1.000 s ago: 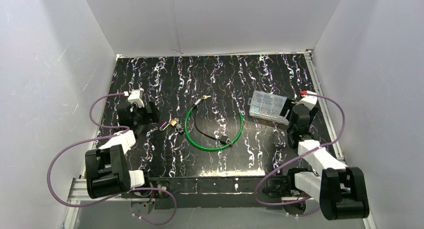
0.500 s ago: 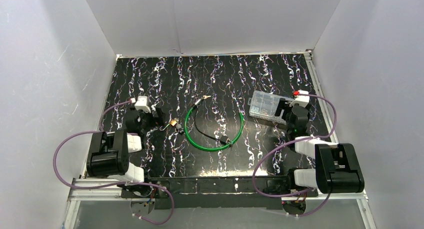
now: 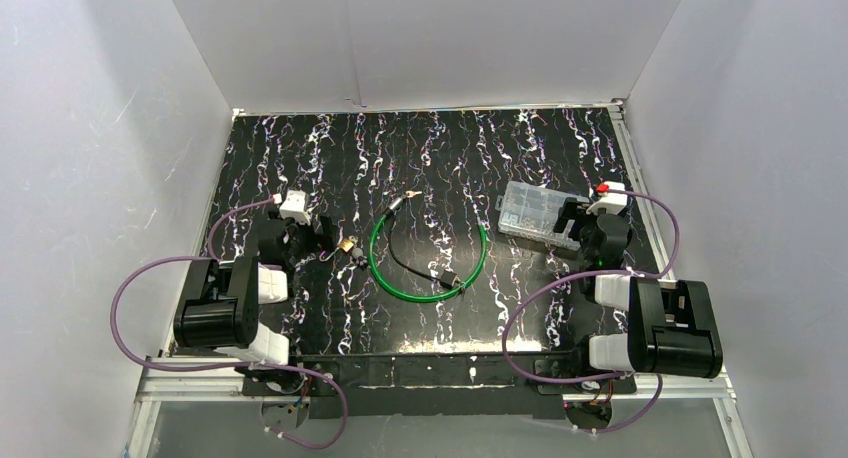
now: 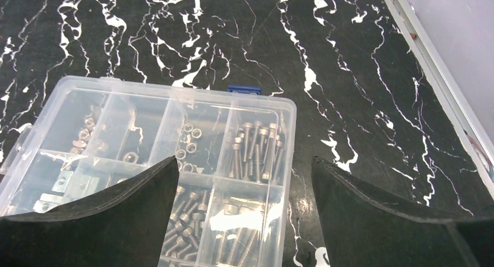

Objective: Unlock with the key
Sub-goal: Reset both arms

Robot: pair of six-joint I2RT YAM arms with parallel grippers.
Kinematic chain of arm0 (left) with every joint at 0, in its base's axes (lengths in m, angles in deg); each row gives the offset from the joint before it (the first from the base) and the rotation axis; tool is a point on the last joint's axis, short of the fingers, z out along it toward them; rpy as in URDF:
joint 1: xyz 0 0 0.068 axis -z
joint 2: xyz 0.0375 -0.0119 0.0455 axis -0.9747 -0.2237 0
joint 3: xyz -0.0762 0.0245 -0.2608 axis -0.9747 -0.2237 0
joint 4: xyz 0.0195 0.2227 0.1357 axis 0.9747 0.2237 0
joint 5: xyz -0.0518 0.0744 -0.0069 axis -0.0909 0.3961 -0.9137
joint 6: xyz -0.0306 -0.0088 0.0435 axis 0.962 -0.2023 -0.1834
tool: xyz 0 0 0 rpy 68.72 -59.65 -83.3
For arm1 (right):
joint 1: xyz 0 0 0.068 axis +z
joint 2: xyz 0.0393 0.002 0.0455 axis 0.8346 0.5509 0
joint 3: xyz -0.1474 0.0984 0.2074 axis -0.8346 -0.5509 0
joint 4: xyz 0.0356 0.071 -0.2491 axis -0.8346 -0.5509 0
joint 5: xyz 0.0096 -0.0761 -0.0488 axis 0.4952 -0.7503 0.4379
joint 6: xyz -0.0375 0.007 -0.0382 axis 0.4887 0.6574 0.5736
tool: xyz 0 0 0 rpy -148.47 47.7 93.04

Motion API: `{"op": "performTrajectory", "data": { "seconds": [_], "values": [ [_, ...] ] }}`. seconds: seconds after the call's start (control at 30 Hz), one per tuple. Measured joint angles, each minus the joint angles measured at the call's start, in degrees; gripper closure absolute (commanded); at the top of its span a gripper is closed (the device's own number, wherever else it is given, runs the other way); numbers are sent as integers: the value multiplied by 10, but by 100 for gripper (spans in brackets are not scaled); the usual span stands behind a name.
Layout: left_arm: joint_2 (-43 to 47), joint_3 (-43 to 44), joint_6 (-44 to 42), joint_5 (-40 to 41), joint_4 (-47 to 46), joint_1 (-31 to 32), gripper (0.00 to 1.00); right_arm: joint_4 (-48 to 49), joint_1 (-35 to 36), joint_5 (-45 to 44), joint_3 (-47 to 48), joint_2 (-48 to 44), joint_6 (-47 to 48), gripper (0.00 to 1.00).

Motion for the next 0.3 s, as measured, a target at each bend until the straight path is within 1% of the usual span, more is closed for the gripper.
{"op": "performTrajectory", "data": {
  "seconds": [0.3],
  "values": [
    [0, 0, -1, 4, 0, 0, 2, 18, 0, 13, 0, 0, 0, 9]
  ]
}}
